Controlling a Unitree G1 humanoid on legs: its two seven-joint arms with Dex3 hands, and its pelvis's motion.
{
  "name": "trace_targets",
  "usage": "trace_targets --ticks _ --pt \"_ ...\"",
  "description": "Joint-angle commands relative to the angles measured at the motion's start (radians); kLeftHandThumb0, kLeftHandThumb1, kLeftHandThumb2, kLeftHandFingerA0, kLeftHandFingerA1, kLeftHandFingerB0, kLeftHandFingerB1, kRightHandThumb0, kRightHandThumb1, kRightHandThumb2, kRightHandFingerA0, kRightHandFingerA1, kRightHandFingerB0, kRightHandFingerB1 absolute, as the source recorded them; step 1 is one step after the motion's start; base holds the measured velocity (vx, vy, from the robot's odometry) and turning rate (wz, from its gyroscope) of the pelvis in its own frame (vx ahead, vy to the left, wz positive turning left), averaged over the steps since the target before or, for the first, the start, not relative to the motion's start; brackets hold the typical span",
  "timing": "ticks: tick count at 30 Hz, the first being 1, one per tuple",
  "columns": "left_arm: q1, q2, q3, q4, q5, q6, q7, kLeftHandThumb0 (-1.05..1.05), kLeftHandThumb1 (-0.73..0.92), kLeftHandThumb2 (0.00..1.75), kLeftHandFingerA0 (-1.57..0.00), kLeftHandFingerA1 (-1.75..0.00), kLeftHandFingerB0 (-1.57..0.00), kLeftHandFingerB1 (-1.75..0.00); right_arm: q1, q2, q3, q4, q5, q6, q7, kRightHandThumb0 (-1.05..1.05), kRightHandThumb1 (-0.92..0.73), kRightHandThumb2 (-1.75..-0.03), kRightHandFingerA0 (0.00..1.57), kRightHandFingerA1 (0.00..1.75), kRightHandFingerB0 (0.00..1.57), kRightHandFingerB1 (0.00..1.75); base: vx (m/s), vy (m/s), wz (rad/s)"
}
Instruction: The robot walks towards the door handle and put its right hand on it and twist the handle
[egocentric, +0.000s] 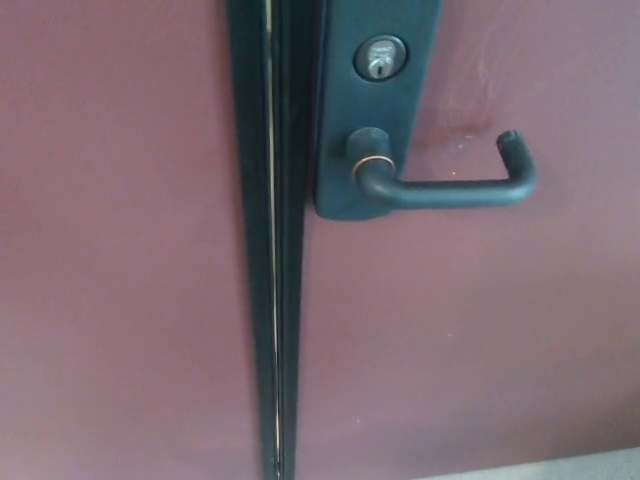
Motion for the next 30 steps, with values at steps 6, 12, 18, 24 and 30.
trace_targets --ticks 6,12,18,24,30 --pt "0.002 0.004 -0.012 0.004 0.013 0.004 -0.005 -0.13 0.65 0.59 -0.63 -0.47 -0.48 -0.41 0.013 0.001 -0.005 0.004 0.005 0.001 0.002 -0.30 -0.72 -0.61 0.56 0.43 0.47 0.39 0.00 -0.073 0.01" --pt "0.004 0.002 -0.010 -0.001 0.007 -0.001 -0.012 -0.13 0.66 0.59 -0.63 -0.47 -0.48 -0.41 0.018 -0.006 -0.003 0.001 0.005 -0.004 0.006 -0.30 -0.72 -0.61 0.56 0.44 0.48 0.39 0.00 0.000 0.00" --pt "0.027 -0.010 -0.003 -0.006 0.000 -0.001 -0.001 -0.13 0.66 0.59 -0.63 -0.47 -0.49 -0.41 0.028 -0.040 -0.162 -0.044 0.130 -0.048 -0.023 -0.28 -0.72 -0.61 0.55 0.45 0.43 0.38 0.00 0.000 0.00" --pt "0.025 -0.007 -0.010 -0.007 0.008 0.001 -0.004 -0.13 0.66 0.59 -0.64 -0.48 -0.48 -0.40 0.095 0.017 -0.411 -0.201 0.325 -0.132 -0.010 -0.33 -0.69 -0.60 0.48 0.46 0.43 0.40 0.00 0.000 0.00" --pt "0.031 -0.005 -0.014 -0.003 0.012 -0.002 -0.002 -0.13 0.66 0.59 -0.64 -0.48 -0.48 -0.40 0.258 0.056 -0.518 -0.596 0.422 -0.066 0.064 -0.38 -0.50 -0.84 0.39 0.57 0.34 0.52 0.00 0.000 0.00"
